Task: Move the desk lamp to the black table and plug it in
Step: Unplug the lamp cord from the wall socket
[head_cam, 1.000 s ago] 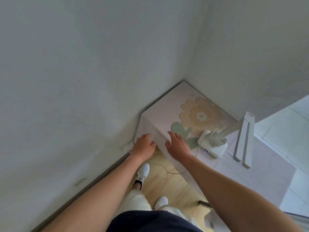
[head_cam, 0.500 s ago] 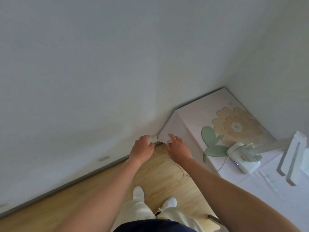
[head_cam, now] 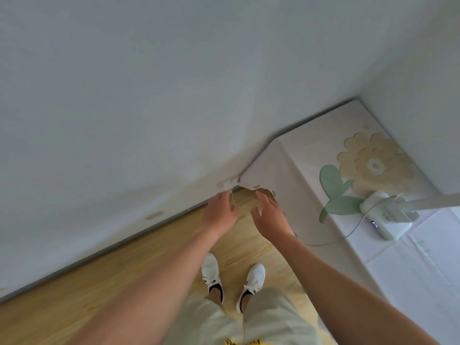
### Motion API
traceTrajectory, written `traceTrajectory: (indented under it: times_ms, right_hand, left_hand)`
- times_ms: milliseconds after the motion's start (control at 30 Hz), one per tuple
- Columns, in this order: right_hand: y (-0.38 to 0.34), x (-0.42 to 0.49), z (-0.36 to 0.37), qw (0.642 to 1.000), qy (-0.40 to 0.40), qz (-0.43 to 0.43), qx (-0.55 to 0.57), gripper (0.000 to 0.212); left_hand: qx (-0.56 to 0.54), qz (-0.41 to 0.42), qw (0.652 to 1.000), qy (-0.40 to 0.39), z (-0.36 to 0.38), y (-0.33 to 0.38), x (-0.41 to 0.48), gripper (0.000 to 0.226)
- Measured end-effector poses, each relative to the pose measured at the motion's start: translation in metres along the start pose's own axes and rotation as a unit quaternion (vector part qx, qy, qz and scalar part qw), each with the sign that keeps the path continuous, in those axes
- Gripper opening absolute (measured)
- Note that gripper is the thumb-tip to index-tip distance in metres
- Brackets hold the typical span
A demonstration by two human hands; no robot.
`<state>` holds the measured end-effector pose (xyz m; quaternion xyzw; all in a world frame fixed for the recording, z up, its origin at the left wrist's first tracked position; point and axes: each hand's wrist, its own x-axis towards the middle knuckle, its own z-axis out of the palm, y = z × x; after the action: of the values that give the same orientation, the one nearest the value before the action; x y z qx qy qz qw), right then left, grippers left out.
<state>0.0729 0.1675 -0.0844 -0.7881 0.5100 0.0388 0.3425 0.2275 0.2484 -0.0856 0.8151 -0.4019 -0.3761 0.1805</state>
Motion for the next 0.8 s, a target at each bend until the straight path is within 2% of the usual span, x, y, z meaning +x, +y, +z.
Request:
traceTrajectory:
  times_ms: [400, 800]
  right_hand:
    - [0.057, 0.084, 0.086, 0.999, -0.035, 0.002, 0.024, 0.061]
    - [0.145, 0.207, 0.219, 0.993, -0.035, -0.065, 0.089, 0.059]
  left_hand:
    - [-0.031, -0.037, 0.998, 0.037, 0.081, -0.063, 0.072, 0.061]
    - [-0.133, -0.051, 0.982, 0.123, 0.204, -0.149, 0.189, 0.054]
